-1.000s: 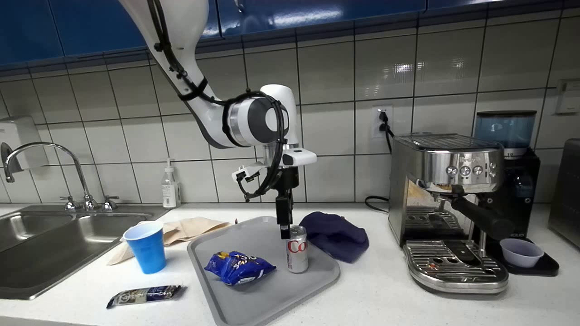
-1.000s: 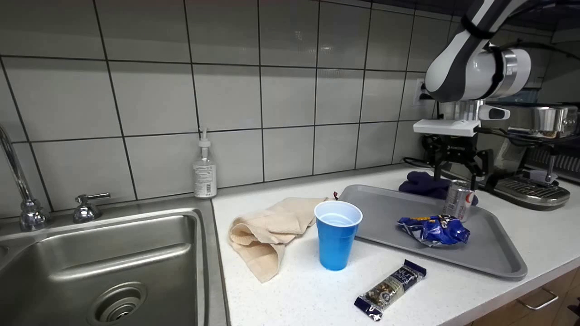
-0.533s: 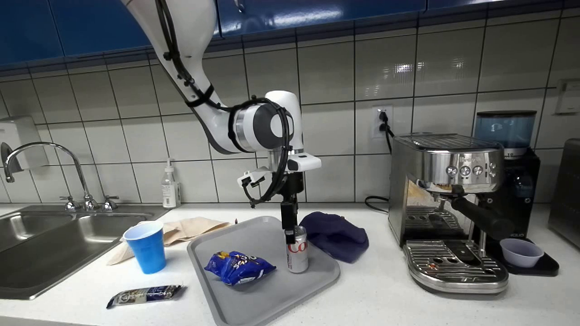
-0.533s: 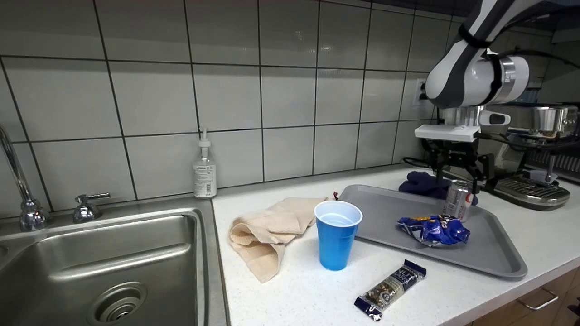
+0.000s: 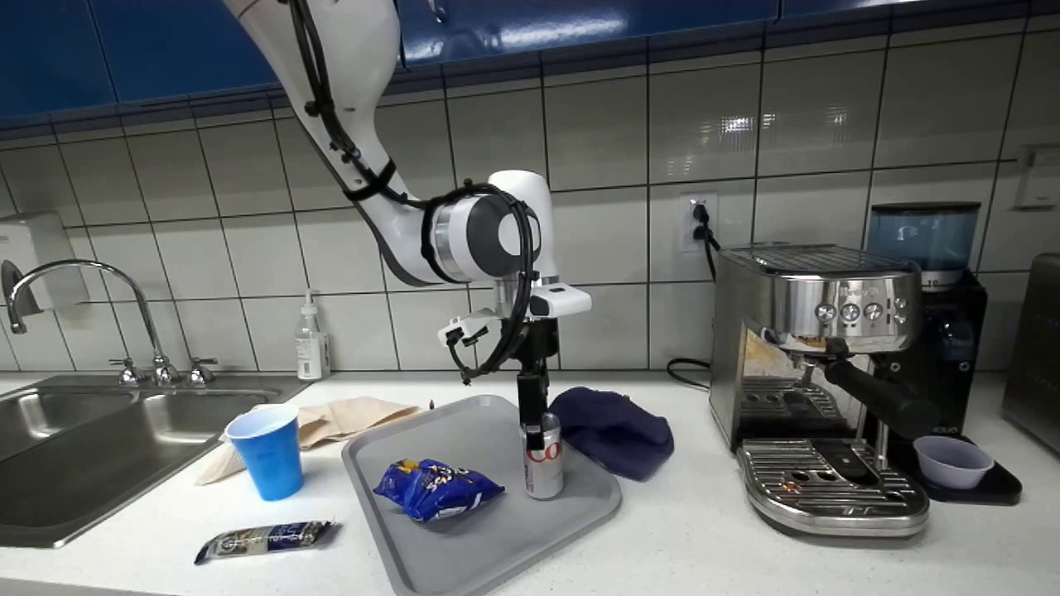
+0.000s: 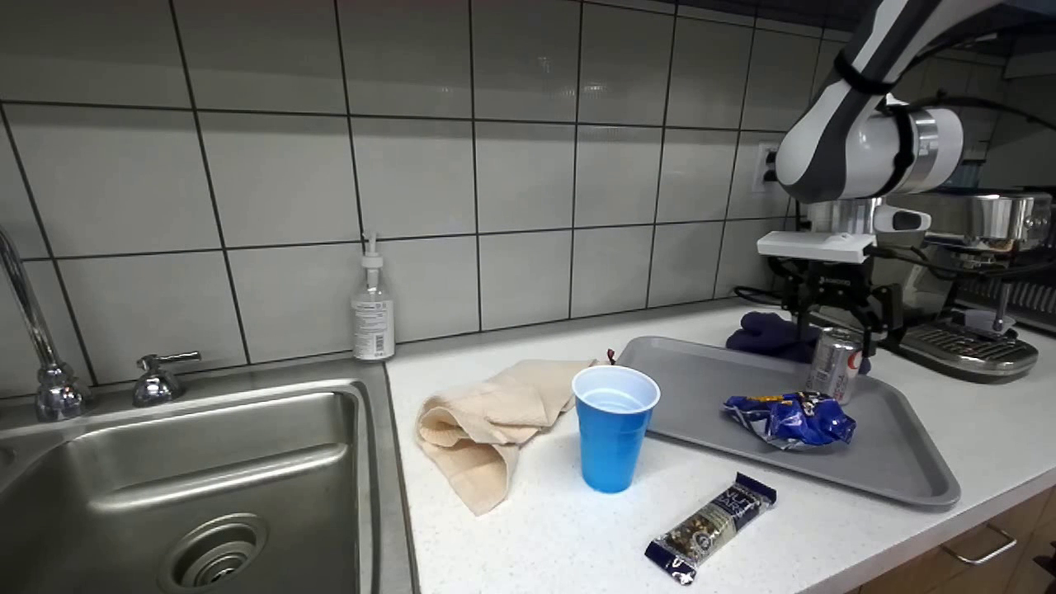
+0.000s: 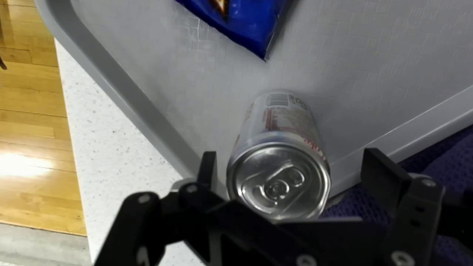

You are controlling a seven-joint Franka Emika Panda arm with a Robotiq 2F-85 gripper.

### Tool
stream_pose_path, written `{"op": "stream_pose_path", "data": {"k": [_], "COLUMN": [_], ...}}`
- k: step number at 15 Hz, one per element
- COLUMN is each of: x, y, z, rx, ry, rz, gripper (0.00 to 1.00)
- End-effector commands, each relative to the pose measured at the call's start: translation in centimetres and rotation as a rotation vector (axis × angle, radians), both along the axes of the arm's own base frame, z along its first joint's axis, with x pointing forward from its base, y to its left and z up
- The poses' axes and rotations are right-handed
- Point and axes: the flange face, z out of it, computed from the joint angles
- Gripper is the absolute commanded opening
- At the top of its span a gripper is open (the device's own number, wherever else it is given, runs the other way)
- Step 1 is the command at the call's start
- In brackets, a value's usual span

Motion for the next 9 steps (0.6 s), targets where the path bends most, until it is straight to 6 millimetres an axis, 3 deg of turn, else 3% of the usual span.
{"op": "stream_pose_path", "data": {"k": [1, 5, 9], "x": [0.33, 0.19, 0.14], "y": [-0.61, -0.64, -0.64], "z": [0.38, 0.38, 0.72], "rx": [0.003, 0.000, 0.001], "ry": [-0.021, -0.023, -0.034], "rz": [0.006, 0.002, 0.004], "gripper": [0.74, 0.42, 0.39]}}
